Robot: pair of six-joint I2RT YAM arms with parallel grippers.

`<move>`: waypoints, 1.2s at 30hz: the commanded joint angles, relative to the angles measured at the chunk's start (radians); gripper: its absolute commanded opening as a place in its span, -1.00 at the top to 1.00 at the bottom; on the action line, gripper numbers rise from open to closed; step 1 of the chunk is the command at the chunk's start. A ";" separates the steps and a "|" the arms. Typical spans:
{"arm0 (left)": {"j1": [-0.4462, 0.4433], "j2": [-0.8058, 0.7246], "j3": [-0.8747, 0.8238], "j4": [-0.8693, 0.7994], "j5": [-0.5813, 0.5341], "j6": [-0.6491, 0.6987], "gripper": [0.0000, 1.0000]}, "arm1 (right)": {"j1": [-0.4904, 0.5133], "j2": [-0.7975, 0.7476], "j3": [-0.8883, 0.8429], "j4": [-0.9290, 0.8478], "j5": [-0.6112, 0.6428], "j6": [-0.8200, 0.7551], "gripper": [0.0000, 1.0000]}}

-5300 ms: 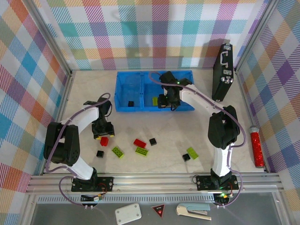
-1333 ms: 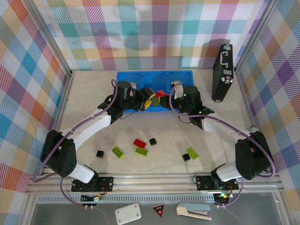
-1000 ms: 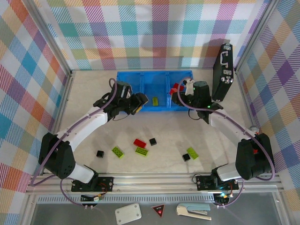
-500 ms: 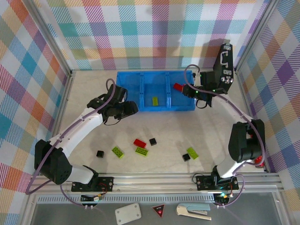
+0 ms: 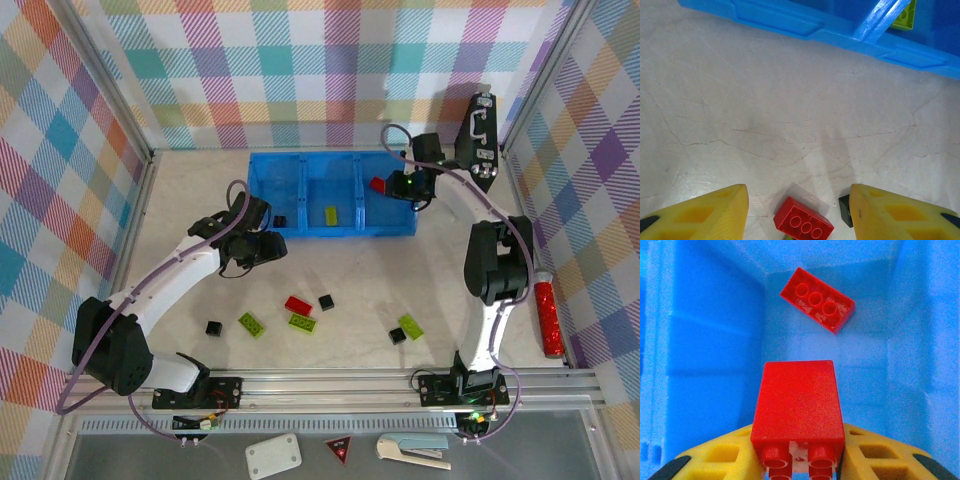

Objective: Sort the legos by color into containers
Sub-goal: Place the lego in the container.

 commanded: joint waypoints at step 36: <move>-0.097 0.082 -0.015 -0.147 0.039 0.087 -0.07 | 0.066 -0.215 -0.105 -0.172 -0.056 -0.005 -0.03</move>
